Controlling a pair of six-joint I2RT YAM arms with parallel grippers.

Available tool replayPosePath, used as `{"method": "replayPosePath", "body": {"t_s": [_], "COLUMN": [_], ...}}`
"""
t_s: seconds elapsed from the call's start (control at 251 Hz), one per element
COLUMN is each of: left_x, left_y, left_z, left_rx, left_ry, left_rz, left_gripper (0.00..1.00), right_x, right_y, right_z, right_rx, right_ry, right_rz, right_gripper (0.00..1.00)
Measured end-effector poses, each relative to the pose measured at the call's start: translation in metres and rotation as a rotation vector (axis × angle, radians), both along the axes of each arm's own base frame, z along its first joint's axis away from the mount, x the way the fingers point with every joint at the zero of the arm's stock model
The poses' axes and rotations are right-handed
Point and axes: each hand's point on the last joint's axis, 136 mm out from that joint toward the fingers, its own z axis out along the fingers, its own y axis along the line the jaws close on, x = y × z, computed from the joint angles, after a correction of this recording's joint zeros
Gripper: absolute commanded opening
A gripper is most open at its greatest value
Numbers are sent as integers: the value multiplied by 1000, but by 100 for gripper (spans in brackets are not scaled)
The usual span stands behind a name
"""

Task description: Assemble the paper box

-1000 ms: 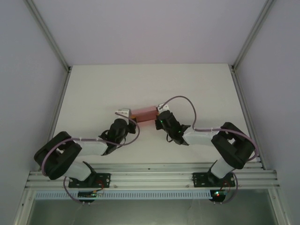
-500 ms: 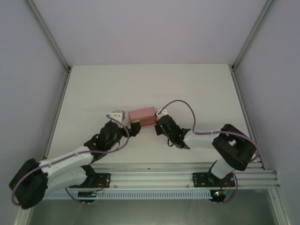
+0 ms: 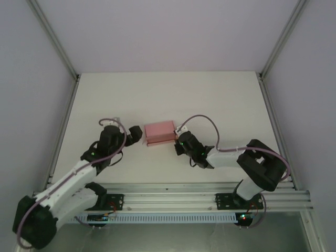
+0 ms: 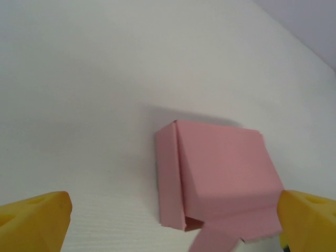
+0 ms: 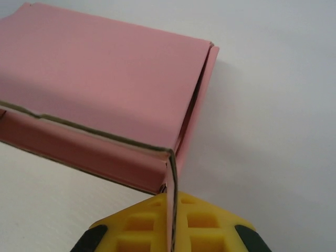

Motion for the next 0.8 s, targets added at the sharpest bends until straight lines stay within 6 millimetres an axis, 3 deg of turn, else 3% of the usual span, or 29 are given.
{"method": "replayPosePath", "body": {"t_s": [0.14,0.351,0.487,0.639,0.762,0.802], "left_x": [13,48,59,62,64,65], "left_y": [-19,-50,-57,-68,-76,-78], "left_z": [-39,-41,-64,-86,-84,-84], "left_rx": [-30,-99,-129,-177,-207,-214], "left_ry": [182,208,257,313,295,290], "left_rz": [-79,-185,-225,-274,-313,-321], "left_gripper": [90,74,59,38,32,29], "right_x": [-6,-11,-14,-16,-24,-27], "right_y": [1,3,1,-3,-7,-8], "right_z": [-7,-11,-15,-21,-20,-17], "right_rx": [-25,-57,-78,-97,-108,-99], "right_ry": [10,7,14,38,68,77], "right_rz": [47,107,126,135,150,153], "right_gripper": [6,11,15,30,43,53]}}
